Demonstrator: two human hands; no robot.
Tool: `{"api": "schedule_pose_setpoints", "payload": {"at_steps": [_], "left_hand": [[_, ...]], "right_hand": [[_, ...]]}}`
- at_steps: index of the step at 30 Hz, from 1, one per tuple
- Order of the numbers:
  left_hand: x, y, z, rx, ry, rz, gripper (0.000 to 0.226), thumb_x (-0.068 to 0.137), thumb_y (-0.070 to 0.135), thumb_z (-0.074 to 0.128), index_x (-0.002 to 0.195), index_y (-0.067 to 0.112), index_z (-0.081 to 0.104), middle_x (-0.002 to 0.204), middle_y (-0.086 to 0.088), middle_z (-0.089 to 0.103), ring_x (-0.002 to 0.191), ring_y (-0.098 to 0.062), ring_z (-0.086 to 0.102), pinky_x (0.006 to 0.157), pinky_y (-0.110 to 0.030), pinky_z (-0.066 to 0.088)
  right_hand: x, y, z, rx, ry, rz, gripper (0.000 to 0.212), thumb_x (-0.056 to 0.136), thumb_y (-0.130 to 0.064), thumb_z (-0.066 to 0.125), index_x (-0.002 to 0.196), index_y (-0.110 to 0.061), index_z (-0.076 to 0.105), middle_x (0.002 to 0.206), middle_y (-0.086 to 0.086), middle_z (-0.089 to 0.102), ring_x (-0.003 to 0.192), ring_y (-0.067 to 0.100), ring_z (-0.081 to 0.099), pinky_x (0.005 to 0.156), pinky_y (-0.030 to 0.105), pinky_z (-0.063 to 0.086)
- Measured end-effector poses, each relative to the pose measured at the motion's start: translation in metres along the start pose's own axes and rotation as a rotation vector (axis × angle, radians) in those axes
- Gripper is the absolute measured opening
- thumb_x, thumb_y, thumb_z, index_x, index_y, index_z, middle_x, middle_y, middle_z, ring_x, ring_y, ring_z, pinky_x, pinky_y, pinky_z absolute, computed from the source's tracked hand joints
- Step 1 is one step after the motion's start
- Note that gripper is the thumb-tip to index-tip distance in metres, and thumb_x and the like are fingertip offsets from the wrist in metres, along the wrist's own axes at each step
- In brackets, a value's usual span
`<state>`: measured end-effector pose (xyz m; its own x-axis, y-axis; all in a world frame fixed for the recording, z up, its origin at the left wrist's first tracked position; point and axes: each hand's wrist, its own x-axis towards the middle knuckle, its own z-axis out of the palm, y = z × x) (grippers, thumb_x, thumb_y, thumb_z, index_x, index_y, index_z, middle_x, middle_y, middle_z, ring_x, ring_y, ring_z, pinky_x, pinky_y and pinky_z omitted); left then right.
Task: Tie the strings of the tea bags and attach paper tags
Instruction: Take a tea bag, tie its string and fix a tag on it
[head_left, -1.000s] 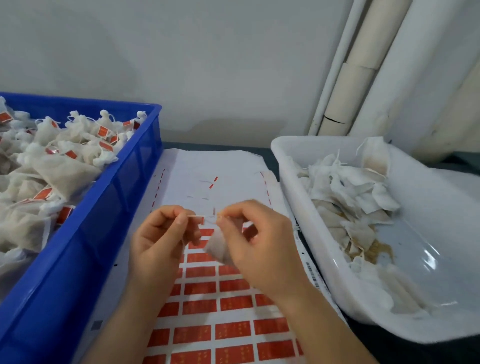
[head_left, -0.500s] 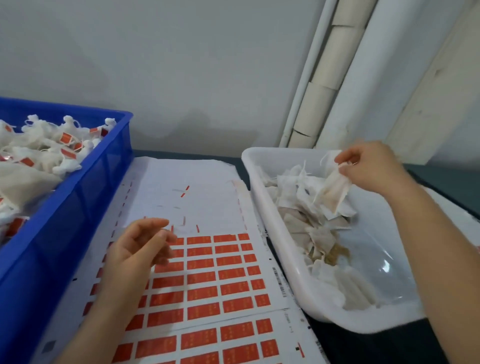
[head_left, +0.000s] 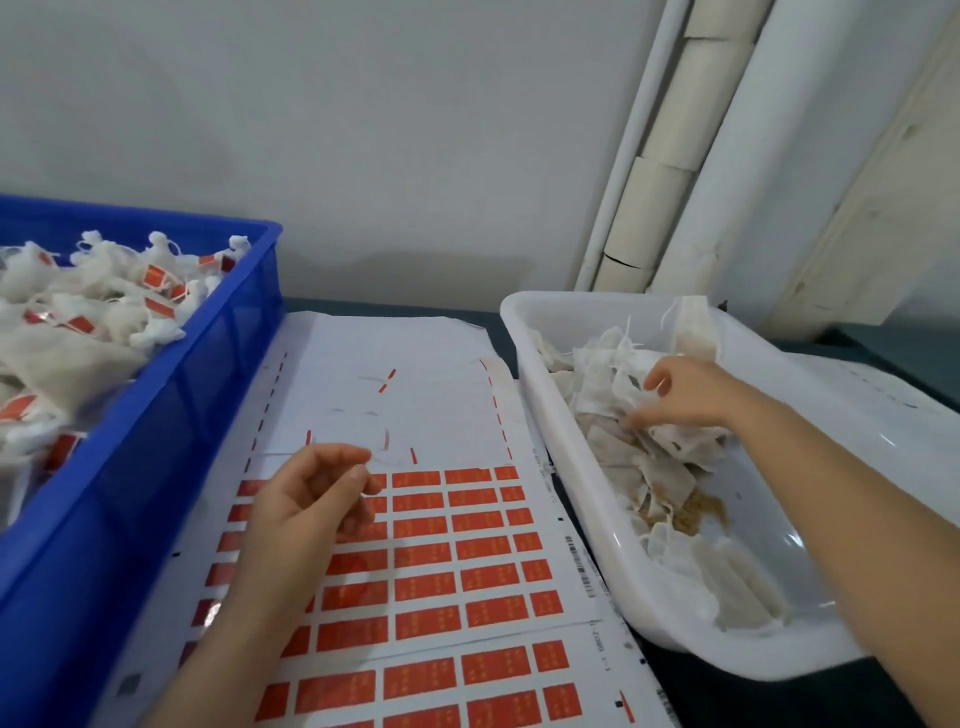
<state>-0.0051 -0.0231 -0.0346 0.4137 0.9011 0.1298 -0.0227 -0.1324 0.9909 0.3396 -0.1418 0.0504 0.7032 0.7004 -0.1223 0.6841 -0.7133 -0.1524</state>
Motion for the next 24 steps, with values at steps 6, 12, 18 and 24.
{"api": "schedule_pose_setpoints", "payload": {"at_steps": [6, 12, 18, 24], "left_hand": [[0.0, 0.0, 0.0, -0.013, -0.009, -0.001, 0.009, 0.089, 0.014, 0.057, 0.089, 0.02, 0.063, 0.071, 0.006, 0.068, 0.062, -0.014, 0.065, 0.055, -0.018, 0.05], [-0.001, 0.002, 0.001, -0.005, -0.014, -0.004, 0.009, 0.089, 0.014, 0.057, 0.089, 0.02, 0.063, 0.07, 0.009, 0.068, 0.063, -0.012, 0.065, 0.052, -0.015, 0.05], [-0.002, 0.008, 0.002, -0.001, -0.015, 0.012, 0.007, 0.088, 0.017, 0.058, 0.09, 0.022, 0.063, 0.072, 0.012, 0.067, 0.066, -0.007, 0.065, 0.053, -0.013, 0.05], [-0.009, 0.025, -0.004, -0.033, -0.108, 0.101, 0.036, 0.077, 0.052, 0.064, 0.109, 0.038, 0.057, 0.101, 0.027, 0.064, 0.092, 0.004, 0.062, 0.065, -0.01, 0.05]], "right_hand": [[0.002, -0.02, 0.016, -0.227, 0.286, -0.061, 0.029, 0.076, -0.04, 0.067, 0.086, -0.013, 0.061, 0.083, 0.0, 0.062, 0.076, 0.02, 0.057, 0.059, 0.027, 0.04], [-0.005, -0.017, -0.007, 0.081, 0.331, -0.055, 0.014, 0.083, -0.019, 0.06, 0.073, -0.01, 0.063, 0.072, 0.008, 0.063, 0.065, 0.019, 0.054, 0.056, 0.027, 0.039], [-0.057, -0.064, -0.073, 0.46, 0.31, -0.34, 0.014, 0.078, -0.016, 0.072, 0.067, -0.023, 0.068, 0.075, 0.008, 0.071, 0.064, 0.022, 0.061, 0.072, 0.039, 0.052], [-0.127, -0.148, -0.045, 0.361, 0.234, -0.616, 0.024, 0.084, -0.018, 0.063, 0.069, -0.037, 0.064, 0.063, -0.02, 0.062, 0.06, -0.01, 0.055, 0.049, 0.007, 0.038]]}}
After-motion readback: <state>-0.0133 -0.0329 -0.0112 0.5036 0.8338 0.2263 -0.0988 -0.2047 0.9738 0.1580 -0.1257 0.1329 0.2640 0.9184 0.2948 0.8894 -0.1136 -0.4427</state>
